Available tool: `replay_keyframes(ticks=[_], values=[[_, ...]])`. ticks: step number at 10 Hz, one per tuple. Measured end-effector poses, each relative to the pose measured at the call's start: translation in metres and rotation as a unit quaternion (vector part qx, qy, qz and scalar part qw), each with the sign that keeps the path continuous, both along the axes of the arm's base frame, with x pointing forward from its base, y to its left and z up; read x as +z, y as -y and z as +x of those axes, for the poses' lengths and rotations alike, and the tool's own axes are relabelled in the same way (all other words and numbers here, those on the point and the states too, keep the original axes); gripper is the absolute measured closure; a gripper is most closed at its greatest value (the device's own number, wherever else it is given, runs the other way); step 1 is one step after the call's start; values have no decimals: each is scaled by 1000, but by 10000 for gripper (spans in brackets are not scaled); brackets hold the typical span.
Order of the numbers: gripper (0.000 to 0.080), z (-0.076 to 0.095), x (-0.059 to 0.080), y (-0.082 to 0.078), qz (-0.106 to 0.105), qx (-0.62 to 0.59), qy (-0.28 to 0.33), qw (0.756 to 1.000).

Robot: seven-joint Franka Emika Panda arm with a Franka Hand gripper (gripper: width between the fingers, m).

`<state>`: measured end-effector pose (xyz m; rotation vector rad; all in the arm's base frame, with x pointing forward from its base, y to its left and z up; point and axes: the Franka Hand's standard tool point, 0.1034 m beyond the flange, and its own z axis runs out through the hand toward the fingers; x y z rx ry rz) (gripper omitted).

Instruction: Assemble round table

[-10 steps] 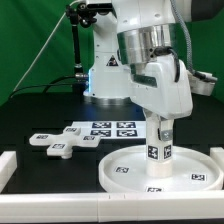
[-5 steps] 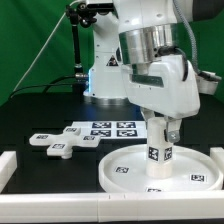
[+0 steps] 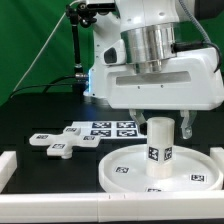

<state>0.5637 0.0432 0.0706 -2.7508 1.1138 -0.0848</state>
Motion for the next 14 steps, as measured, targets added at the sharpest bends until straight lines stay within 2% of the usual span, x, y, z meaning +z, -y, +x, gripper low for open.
replay_keyframes(ticks=[3, 5, 9, 10, 13, 14], values=[[151, 0, 0, 1, -15, 117, 16, 993], [151, 1, -1, -2, -33, 221, 29, 974], [151, 1, -2, -8, -67, 401, 41, 913], [151, 1, -2, -6, -72, 444, 46, 892], [151, 1, -2, -4, -81, 508, 52, 856], [151, 2, -2, -4, -90, 556, 54, 825]])
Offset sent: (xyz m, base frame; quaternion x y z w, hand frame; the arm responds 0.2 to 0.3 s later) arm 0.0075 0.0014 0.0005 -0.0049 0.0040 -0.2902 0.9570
